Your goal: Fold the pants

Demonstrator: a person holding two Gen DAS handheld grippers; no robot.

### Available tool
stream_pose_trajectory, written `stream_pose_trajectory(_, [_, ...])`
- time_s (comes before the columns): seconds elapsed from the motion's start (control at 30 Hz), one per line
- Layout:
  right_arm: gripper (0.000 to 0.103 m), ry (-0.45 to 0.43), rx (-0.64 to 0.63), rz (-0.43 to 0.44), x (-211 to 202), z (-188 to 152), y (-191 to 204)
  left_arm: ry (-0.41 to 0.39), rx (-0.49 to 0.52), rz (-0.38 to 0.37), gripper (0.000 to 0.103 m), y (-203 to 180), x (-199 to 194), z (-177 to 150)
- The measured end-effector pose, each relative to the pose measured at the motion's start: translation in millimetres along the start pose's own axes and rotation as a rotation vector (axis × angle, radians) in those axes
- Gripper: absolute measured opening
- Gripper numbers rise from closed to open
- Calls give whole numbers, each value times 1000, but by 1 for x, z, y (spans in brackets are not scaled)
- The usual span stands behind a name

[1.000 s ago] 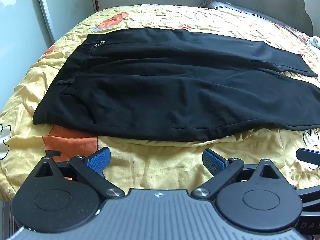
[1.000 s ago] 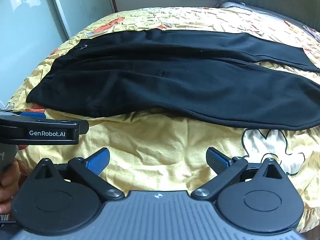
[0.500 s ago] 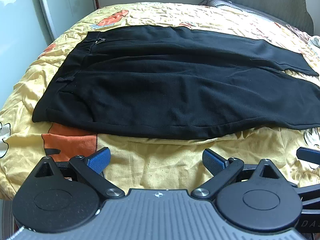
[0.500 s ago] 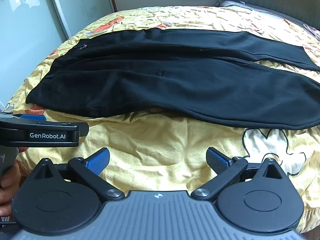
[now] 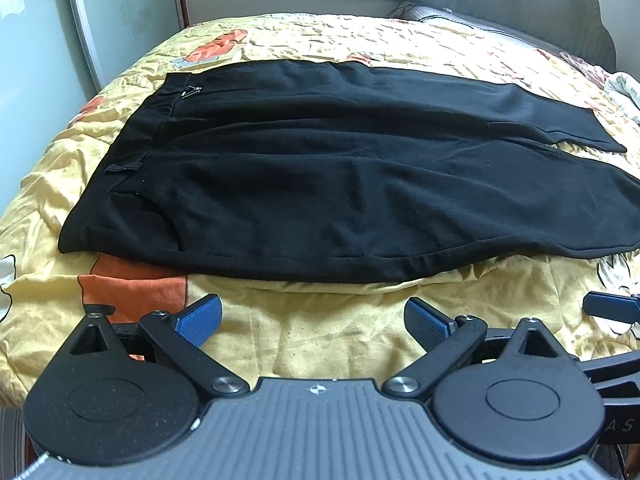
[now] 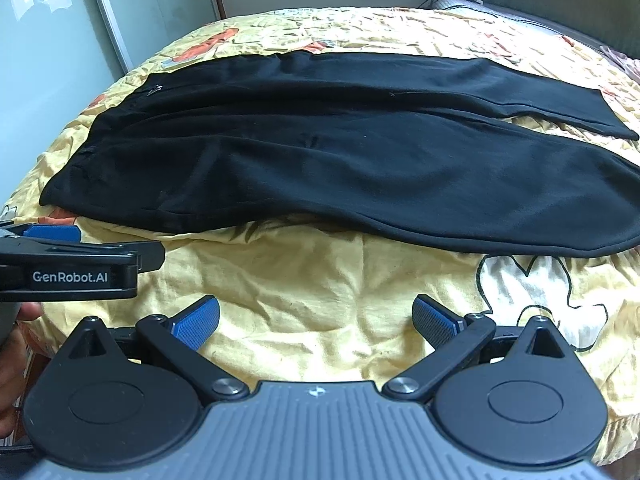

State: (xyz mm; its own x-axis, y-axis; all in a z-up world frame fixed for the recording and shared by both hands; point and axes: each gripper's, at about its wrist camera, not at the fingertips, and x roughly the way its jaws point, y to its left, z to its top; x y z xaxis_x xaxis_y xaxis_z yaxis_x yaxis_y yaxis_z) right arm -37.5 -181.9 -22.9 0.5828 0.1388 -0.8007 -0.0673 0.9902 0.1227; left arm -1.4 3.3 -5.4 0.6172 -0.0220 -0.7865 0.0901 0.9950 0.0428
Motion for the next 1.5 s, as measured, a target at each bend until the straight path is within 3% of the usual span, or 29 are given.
stream_pose_trajectory(0.37, [103, 5, 11, 5, 1, 0, -1, -29, 47, 28, 99, -4, -6, 1])
stream_pose_trajectory(0.8, [103, 4, 15, 32, -1, 3, -3, 0, 22, 60, 99, 5, 2, 3])
stream_pose_trajectory(1.1, [103, -11, -2, 61, -6, 8, 1, 1, 19, 40, 99, 8, 3, 4])
stream_pose_trajectory(1.23, [103, -70, -40, 111, -12, 16, 4, -33, 19, 8, 99, 12, -1, 8])
stream_pose_trajectory(1.37, [103, -179, -75, 149, -17, 40, 2, -96, -11, 32, 98, 22, -4, 18])
stream_pose_trajectory(1.5, [103, -235, -199, 212, -4, 71, 4, -109, -58, 43, 98, 39, 2, 33])
